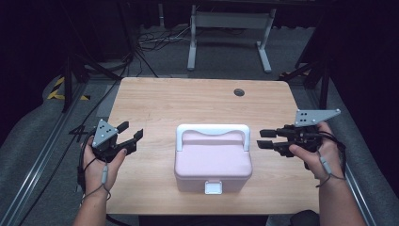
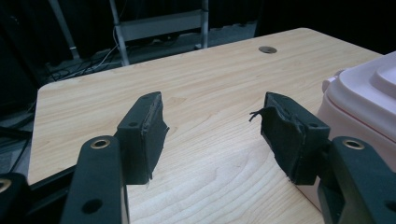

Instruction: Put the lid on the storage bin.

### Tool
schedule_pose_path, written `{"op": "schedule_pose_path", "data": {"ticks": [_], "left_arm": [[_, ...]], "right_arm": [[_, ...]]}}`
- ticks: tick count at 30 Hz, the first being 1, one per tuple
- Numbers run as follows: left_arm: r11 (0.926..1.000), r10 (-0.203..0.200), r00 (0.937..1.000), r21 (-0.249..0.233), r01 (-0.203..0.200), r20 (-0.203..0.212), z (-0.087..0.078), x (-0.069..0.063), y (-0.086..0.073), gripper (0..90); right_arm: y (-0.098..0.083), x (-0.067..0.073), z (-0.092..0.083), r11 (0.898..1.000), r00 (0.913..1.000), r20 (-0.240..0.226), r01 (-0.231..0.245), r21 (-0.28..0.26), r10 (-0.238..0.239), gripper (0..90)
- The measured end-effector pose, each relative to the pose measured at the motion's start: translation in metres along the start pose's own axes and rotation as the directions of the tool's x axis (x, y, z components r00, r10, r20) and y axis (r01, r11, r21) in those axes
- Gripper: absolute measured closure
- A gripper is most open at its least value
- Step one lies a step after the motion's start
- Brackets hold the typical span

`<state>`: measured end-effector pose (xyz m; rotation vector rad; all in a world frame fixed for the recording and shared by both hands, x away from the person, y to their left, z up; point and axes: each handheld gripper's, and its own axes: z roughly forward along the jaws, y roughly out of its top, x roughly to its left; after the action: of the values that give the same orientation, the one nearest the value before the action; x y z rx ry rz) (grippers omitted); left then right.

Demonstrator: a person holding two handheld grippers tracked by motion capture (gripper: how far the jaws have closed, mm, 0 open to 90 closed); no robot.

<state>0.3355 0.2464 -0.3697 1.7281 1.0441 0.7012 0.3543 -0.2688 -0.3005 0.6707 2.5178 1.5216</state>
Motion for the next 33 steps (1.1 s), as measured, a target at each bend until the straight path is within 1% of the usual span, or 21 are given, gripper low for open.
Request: {"op": "schedule_pose_path", "data": {"ticks": [2, 4, 5, 6, 9, 10, 12, 13, 16, 17, 18, 19, 20, 21, 23, 25, 27, 29, 30, 31, 33], "left_arm": [[1.0, 0.002, 1.0, 0.003, -0.002, 0.004, -0.001, -0.001, -0.002, 40.0], [1.0, 0.0, 1.0, 0.003, 0.0, 0.0, -0.002, 0.0, -0.003, 39.9], [1.0, 0.0, 1.0, 0.007, 0.0, 0.001, -0.003, 0.001, -0.004, 39.9], [1.0, 0.0, 1.0, 0.007, 0.0, 0.001, -0.003, 0.001, -0.004, 39.9], [1.0, -0.003, 1.0, 0.008, 0.003, -0.006, -0.003, 0.003, -0.006, 39.9], [1.0, -0.005, 1.0, 0.006, 0.005, -0.007, -0.003, 0.004, -0.006, 39.9], [1.0, -0.004, 0.9999, 0.006, 0.004, -0.009, -0.002, 0.005, -0.006, 39.9], [1.0, -0.001, 1.0, 0.006, 0.001, -0.009, -0.002, 0.006, -0.006, 39.9], [0.9999, -0.008, 0.9999, 0.008, 0.009, -0.01, 0.0, 0.007, -0.007, 39.8], [0.9999, -0.008, 0.9999, 0.008, 0.009, -0.011, 0.002, 0.008, -0.007, 39.9], [0.9999, -0.006, 0.9999, 0.009, 0.006, -0.011, 0.003, 0.009, -0.007, 39.8], [0.9999, -0.006, 0.9999, 0.009, 0.006, -0.011, 0.003, 0.009, -0.007, 39.8], [0.9999, -0.007, 0.9999, 0.011, 0.007, -0.009, 0.005, 0.009, -0.007, 39.8], [0.9999, -0.009, 0.9999, 0.011, 0.009, -0.01, 0.006, 0.01, -0.008, 39.8], [0.9999, -0.007, 0.9999, 0.016, 0.007, -0.008, 0.008, 0.01, -0.009, 39.6], [0.9998, -0.008, 0.9999, 0.018, 0.008, -0.009, 0.01, 0.011, -0.01, 39.5], [0.9997, -0.004, 1.0, 0.024, 0.005, -0.008, 0.011, 0.011, -0.011, 39.5], [0.9996, -0.006, 0.9999, 0.028, 0.006, -0.01, 0.013, 0.012, -0.014, 39.4], [0.9996, -0.006, 0.9999, 0.028, 0.006, -0.01, 0.013, 0.012, -0.014, 39.4], [0.9995, -0.008, 0.9999, 0.031, 0.008, -0.01, 0.014, 0.012, -0.014, 39.4], [0.9995, -0.005, 0.9999, 0.031, 0.005, -0.013, 0.015, 0.012, -0.016, 39.4]], "right_arm": [[0.0, -0.006, -0.001, 0.999, 0.9993, 0.03, -0.021, -0.026, 0.022, 58.7], [-0.001, -0.011, -0.002, 0.999, 0.9981, 0.048, -0.036, -0.04, 0.038, 57.9], [-0.003, -0.018, -0.003, 0.997, 0.9954, 0.079, -0.05, -0.055, 0.054, 56.5], [-0.003, -0.018, -0.003, 0.997, 0.9954, 0.079, -0.05, -0.055, 0.054, 56.5], [-0.008, -0.028, -0.004, 0.995, 0.9875, 0.138, -0.066, -0.072, 0.076, 55.2], [-0.01, -0.031, -0.005, 0.995, 0.9861, 0.144, -0.073, -0.074, 0.083, 55.2], [-0.014, -0.037, -0.006, 0.992, 0.98, 0.168, -0.094, -0.081, 0.107, 55.0], [-0.017, -0.042, -0.007, 0.991, 0.9759, 0.184, -0.103, -0.089, 0.117, 54.9], [-0.024, -0.051, -0.007, 0.988, 0.9672, 0.212, -0.122, -0.093, 0.139, 53.8], [-0.03, -0.058, -0.008, 0.986, 0.9581, 0.239, -0.139, -0.095, 0.158, 53.7], [-0.032, -0.06, -0.008, 0.985, 0.9552, 0.246, -0.145, -0.095, 0.165, 53.6], [-0.035, -0.064, -0.009, 0.984, 0.9505, 0.258, -0.152, -0.097, 0.173, 53.1], [-0.035, -0.064, -0.009, 0.984, 0.9505, 0.258, -0.152, -0.097, 0.173, 53.1], [-0.039, -0.068, -0.009, 0.981, 0.9456, 0.267, -0.165, -0.098, 0.185, 52.8], [-0.046, -0.076, -0.009, 0.98, 0.9355, 0.295, -0.174, -0.094, 0.195, 52.9], [-0.051, -0.082, -0.008, 0.977, 0.928, 0.306, -0.194, -0.091, 0.213, 52.8], [-0.056, -0.087, -0.007, 0.975, 0.9226, 0.314, -0.205, -0.091, 0.223, 52.7], [-0.064, -0.094, -0.005, 0.969, 0.9135, 0.324, -0.233, -0.081, 0.246, 52.7], [-0.064, -0.094, -0.005, 0.969, 0.9135, 0.324, -0.233, -0.081, 0.246, 52.7], [-0.068, -0.098, -0.004, 0.969, 0.9051, 0.345, -0.239, -0.069, 0.248, 52.3], [-0.072, -0.102, -0.001, 0.966, 0.8951, 0.365, -0.255, -0.052, 0.255, 52.1]]}}
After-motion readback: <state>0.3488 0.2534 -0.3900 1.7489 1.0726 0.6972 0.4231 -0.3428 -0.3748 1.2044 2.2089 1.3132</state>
